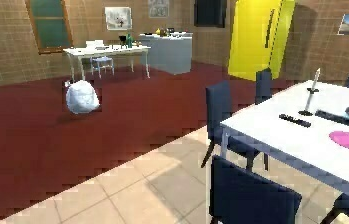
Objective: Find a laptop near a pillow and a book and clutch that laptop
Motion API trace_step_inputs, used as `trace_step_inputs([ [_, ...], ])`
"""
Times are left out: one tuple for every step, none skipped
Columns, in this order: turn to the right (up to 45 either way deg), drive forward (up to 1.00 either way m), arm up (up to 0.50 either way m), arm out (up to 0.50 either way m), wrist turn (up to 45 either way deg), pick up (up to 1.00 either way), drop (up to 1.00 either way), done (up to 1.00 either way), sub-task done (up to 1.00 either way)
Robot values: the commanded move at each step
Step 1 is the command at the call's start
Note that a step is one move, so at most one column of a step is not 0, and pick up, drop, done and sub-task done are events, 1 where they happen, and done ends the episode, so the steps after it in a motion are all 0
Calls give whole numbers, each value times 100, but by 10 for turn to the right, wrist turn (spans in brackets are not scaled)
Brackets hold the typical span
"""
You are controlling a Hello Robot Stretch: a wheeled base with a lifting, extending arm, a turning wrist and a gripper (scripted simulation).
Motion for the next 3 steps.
trace_step_inputs([
  [-390, 0, 0, 0, 0, 0, 0, 0, 0],
  [0, 70, 0, 0, 0, 0, 0, 0, 0],
  [450, 0, 0, 0, 0, 0, 0, 0, 0],
])
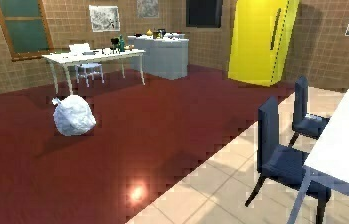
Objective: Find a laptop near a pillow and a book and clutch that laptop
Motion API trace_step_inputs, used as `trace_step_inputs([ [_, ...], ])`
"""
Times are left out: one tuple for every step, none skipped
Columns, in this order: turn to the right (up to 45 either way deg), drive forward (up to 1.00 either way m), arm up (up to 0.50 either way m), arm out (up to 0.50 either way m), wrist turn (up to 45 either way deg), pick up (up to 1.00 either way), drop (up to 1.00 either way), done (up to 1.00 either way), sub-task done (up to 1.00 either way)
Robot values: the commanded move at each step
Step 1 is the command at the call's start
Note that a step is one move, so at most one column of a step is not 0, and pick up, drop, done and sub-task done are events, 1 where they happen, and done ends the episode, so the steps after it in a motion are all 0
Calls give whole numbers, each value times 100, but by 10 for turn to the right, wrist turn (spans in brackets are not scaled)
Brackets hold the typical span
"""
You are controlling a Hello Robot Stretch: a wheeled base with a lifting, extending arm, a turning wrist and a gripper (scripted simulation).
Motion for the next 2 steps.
trace_step_inputs([
  [30, 0, 0, 0, 0, 0, 0, 0, 0],
  [0, 100, 0, 0, 0, 0, 0, 0, 0],
])
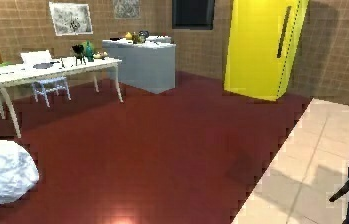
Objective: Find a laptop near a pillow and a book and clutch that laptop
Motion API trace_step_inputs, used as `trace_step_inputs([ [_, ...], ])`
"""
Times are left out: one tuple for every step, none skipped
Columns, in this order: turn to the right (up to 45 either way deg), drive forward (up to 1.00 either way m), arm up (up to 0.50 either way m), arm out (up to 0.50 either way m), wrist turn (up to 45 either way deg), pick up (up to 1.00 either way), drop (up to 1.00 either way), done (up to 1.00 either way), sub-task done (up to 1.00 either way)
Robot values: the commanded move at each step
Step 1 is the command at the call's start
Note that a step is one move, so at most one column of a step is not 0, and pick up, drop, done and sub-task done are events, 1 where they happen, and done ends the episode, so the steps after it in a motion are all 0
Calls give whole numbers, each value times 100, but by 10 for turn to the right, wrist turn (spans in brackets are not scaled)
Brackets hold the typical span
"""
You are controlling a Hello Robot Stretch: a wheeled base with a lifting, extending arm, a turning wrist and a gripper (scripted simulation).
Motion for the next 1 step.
trace_step_inputs([
  [0, 55, 0, 0, 0, 0, 0, 0, 0],
])
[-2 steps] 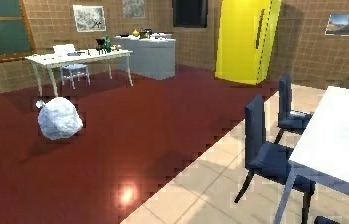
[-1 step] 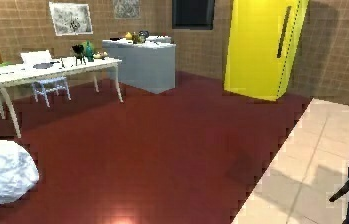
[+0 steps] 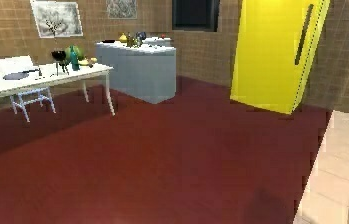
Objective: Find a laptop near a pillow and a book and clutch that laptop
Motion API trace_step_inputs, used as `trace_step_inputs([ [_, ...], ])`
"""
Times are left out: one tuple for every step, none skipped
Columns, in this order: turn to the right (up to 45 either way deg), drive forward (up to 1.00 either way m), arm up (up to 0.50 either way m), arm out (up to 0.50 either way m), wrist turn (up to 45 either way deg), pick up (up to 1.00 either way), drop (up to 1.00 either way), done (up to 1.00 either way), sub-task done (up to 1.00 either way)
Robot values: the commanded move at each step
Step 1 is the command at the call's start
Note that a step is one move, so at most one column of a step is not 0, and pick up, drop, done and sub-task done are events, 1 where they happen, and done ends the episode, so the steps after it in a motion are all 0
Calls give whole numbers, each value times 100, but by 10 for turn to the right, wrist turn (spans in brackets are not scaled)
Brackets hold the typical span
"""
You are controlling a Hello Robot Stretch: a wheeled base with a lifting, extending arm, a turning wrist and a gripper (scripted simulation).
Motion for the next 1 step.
trace_step_inputs([
  [390, 0, 0, 0, 0, 0, 0, 0, 0],
])
